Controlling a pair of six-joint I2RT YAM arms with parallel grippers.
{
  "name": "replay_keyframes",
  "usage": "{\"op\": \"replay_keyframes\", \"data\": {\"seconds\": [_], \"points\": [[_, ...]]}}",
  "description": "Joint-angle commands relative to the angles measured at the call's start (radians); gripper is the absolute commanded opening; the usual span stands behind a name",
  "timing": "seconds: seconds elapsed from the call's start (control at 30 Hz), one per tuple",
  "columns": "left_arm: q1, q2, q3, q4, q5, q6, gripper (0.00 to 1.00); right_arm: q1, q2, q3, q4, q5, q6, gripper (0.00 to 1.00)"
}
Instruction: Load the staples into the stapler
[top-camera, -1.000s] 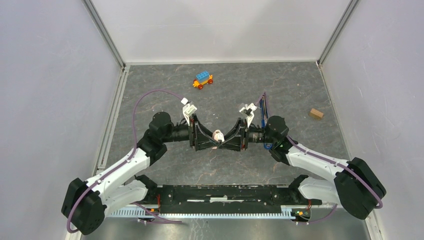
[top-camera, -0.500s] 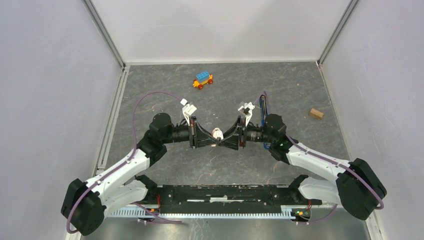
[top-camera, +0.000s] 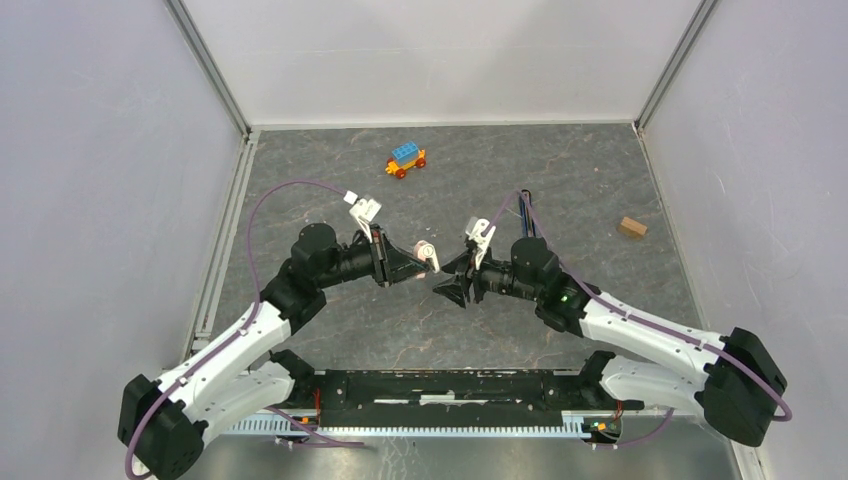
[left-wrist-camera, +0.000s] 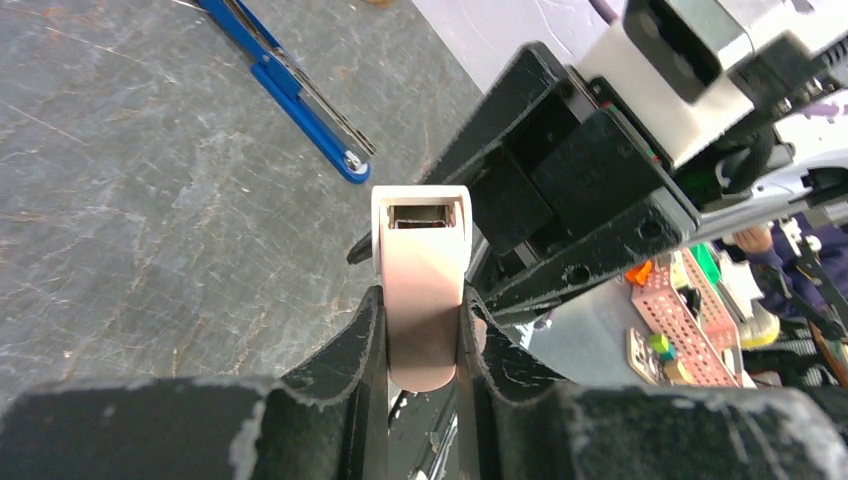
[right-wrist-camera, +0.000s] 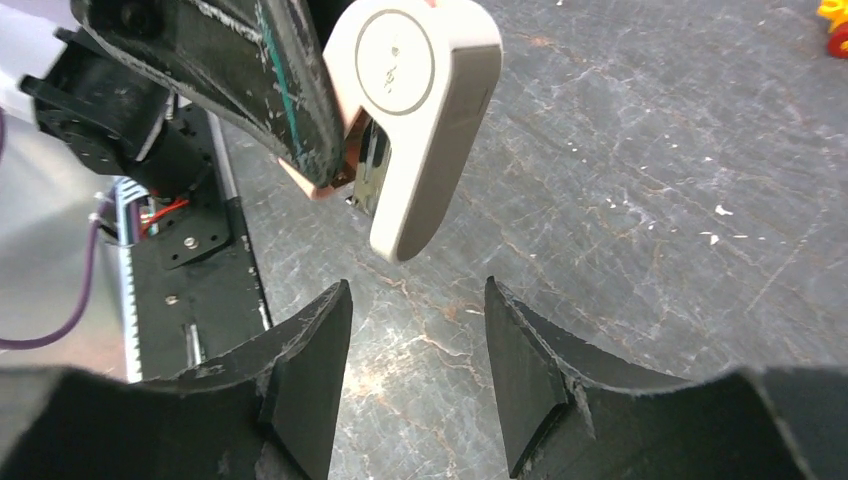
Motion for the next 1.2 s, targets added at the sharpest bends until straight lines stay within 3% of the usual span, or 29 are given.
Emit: {"op": "replay_keyframes", "data": {"seconds": [0.0,0.43,0.6,0.8,0.97,1.17], "points": [[-0.002,-0.029,0.043,-0.012,-0.084,-0.026,0.02,0.042,-0.003,0.014,0.052,0.171,-0.082,0.57],[-0.003,-0.016,0.013,0.004,-0.072,-0.090,0.02,0.148,0.065,0.045,0.136,0.322,-0.107,0.53],[-0.003,-0.023,0.009,-0.012,-0.047,-0.082,0.02,0.154,0.066,0.026,0.195,0.407,-0.097,0.42],[-0.002,-0.047,-0.017,-0.013,-0.057,-0.075,0.02,0.155,0.069,-0.011,0.315,0.364,-0.074,0.41],[-0.002,-0.042,-0.012,-0.016,-0.039,-0.076,0.02,0.155,0.072,-0.019,0.314,0.419,-0.089,0.40],[-0.003,-0.041,0.023,-0.106,-0.010,-0.002,0.02,0.155,0.030,-0.043,0.274,0.496,-0.175,0.31]]}}
